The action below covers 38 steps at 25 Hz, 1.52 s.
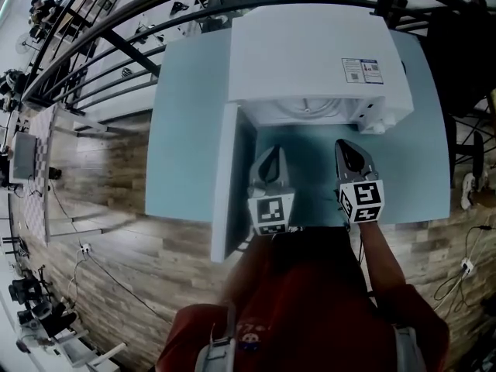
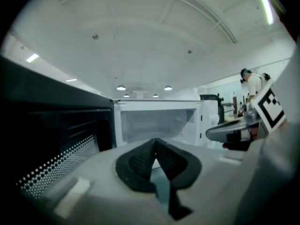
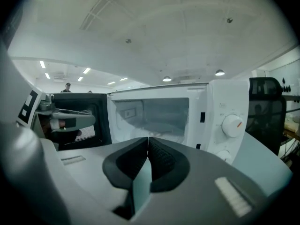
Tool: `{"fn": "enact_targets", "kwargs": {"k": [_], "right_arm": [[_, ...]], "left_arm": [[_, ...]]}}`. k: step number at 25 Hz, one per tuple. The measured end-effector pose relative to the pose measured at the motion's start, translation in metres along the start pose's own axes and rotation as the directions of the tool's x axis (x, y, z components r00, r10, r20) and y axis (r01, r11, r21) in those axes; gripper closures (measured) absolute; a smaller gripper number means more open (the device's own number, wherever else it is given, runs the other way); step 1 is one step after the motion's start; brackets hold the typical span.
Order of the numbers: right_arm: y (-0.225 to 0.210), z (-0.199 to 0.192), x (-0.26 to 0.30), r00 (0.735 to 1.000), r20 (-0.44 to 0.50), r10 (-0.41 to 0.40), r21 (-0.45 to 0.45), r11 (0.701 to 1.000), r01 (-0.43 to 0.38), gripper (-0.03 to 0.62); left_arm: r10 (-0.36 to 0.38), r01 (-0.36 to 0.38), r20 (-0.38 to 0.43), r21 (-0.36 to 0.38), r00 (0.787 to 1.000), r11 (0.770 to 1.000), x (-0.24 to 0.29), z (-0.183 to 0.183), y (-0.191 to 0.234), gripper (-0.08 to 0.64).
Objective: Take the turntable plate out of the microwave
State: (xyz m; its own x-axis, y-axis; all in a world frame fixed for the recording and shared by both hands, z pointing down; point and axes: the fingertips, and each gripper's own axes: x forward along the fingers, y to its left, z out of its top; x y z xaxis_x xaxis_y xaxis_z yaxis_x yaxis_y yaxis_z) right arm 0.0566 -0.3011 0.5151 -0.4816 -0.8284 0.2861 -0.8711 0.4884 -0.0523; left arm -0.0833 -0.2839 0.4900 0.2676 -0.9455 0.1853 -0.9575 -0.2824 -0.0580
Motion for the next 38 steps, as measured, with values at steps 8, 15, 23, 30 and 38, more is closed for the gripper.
{"fn": "enact_targets", "kwargs": {"k": [8, 15, 23, 30, 38], "right_arm": [[0.004, -0.019, 0.035, 0.994, -0.084, 0.071, -0.037, 0.997, -0.074, 0.538], [0.017, -0.034, 0.074, 0.972, -0.192, 0.135, -0.169, 0.971, -0.168, 0.443], [0.019, -0.052, 0.108, 0.956, -0.271, 0.11, -0.318, 0.927, -0.197, 0.431], [0.024, -0.058, 0.13, 0.95, -0.303, 0.074, -0.443, 0.872, -0.21, 0.431], [0.022, -0.064, 0.151, 0.939, -0.334, 0.079, -0.473, 0.848, -0.24, 0.432]], "left_arm": [[0.013, -0.014, -0.035, -0.018, 0.999, 1.0, 0.006, -0.01, 0.003, 0.56], [0.015, -0.016, -0.053, -0.023, 0.998, 1.0, 0.01, -0.018, 0.007, 0.56], [0.013, -0.016, -0.078, -0.036, 0.997, 0.999, 0.011, -0.031, 0.009, 0.56], [0.0, -0.002, -0.073, -0.026, 0.997, 1.0, 0.014, -0.033, 0.01, 0.56], [0.003, -0.005, -0.08, -0.034, 0.997, 0.999, 0.017, -0.038, 0.013, 0.56]]}}
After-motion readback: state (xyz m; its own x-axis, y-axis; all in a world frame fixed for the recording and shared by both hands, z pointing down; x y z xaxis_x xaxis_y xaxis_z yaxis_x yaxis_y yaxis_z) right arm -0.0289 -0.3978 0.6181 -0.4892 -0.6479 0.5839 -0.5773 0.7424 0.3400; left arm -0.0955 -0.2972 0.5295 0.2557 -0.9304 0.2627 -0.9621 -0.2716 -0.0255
